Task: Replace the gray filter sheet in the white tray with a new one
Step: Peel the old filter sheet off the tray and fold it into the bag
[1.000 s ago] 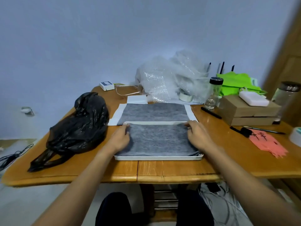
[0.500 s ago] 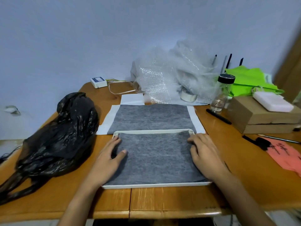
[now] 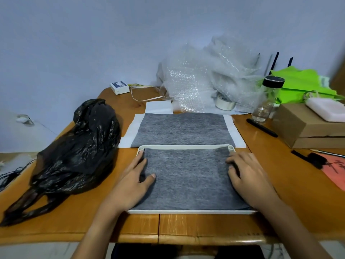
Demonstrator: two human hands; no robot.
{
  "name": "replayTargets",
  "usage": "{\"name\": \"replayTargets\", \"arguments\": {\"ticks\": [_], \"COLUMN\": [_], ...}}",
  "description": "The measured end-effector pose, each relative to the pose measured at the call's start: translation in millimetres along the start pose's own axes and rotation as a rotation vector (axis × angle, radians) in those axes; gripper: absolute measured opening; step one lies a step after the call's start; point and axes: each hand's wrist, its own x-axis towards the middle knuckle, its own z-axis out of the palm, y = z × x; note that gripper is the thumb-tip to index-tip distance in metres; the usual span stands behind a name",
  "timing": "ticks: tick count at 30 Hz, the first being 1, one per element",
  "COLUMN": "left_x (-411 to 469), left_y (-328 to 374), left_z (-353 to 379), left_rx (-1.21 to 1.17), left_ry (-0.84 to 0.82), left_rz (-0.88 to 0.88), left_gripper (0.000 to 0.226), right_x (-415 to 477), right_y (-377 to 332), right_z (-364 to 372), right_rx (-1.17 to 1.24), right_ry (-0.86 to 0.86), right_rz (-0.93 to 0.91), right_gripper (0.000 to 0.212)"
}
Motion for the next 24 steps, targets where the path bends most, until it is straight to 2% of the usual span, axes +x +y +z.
{"name": "replayTargets", "arguments": {"ticks": [4,8,13,19,24], "left_x": [-6.0,-6.0,-10.2,-19.6,-22.0], "left_y": [-1.7,-2.8,1.8,2.9,2.5], "left_z": [1.0,0.6,-1.3,-3.1,-3.9], "left_rx": [0.001,-0.046,-0.172,-0.447,-0.506], "left_ry": [-0.009,0.015,0.048,0.137,0.159], "left_rz": [0.001,0.009,0.004,-0.027,-0.031], "left_gripper": [0.071,0.062,0.054,0.046,0.044], "right_x": [-9.2,-6.1,4.7,24.6,35.8], "right_y": [-4.8,-13.2,-22.3,-35.5,-37.7], "right_z": [-5.6,-10.8,-17.8,-40.5,-37.7], "right_rx": [-0.079,-0.240,-0.441,-0.444,-0.544], "right_ry": [0.040,0.042,-0.095,-0.198,-0.366], "right_rz": [0.048,0.016,-0.058,-0.105,-0.157], "right_gripper": [0.020,0.022,0.027,0.028,0.033]}}
